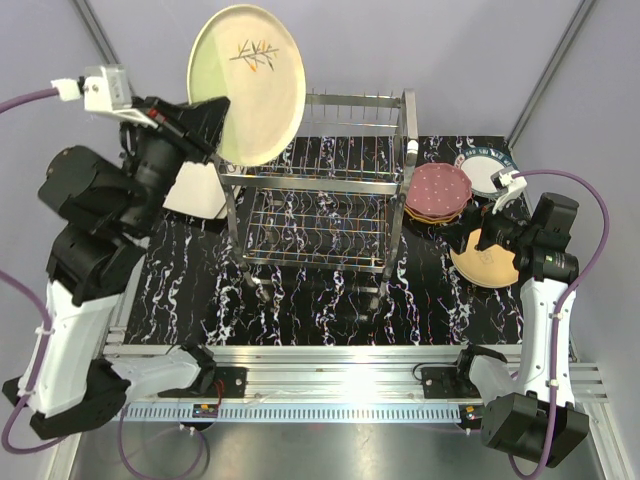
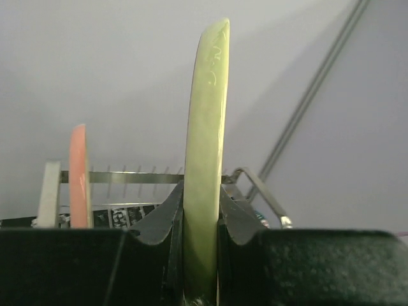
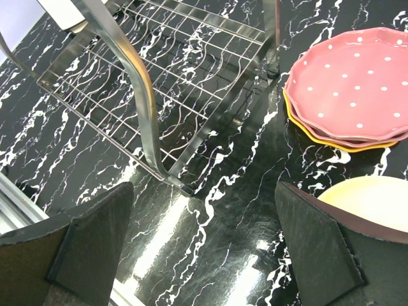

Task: Unload the plates from the dish rack
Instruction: Grab a plate with the left arm, then pass the plate from the left arm to the right

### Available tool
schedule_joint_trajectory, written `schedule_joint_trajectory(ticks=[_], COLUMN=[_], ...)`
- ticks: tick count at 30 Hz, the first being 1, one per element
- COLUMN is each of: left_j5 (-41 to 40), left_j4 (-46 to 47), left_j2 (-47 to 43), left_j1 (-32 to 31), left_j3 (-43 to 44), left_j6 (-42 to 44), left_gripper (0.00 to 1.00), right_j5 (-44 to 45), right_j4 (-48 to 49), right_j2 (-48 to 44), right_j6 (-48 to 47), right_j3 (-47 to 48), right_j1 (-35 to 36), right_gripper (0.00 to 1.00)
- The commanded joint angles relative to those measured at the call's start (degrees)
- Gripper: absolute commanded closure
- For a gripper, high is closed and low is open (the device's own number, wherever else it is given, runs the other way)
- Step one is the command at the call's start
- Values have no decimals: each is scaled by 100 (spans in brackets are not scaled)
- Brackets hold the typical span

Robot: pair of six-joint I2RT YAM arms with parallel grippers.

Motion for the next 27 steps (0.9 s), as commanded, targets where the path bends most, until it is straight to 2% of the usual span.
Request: schedule_joint_trajectory(ticks=[1, 9, 15, 20, 24, 27], left_j5=[702, 1449, 2056, 2941, 3374, 3691], left_j4=[948, 1106, 1220, 1501, 1914, 2231], left_j2=[-590, -1582, -2171, -2418, -2577, -2595], left_j1=[-14, -14, -14, -14, -14, -23], left_j3=[-395, -1774, -2803, -3594, -4350, -4764], left_j6=[-927, -1850, -2457, -2747, -2923, -3055], left_gripper=[100, 100, 100, 100, 100, 100], right_j5=[75, -408, -1268, -1428, -1751, -1902], right_j4=[102, -47, -503, -1636, -2996, -3474], right_j2=[-36, -28, 60, 262, 543, 587], right_j6=[-108, -389, -766, -1460, -2189, -2647], right_j3=[-11, 6, 199, 709, 1191, 1368], right_j1=[12, 20, 12, 12, 12, 12], right_gripper=[0, 0, 0, 0, 0, 0])
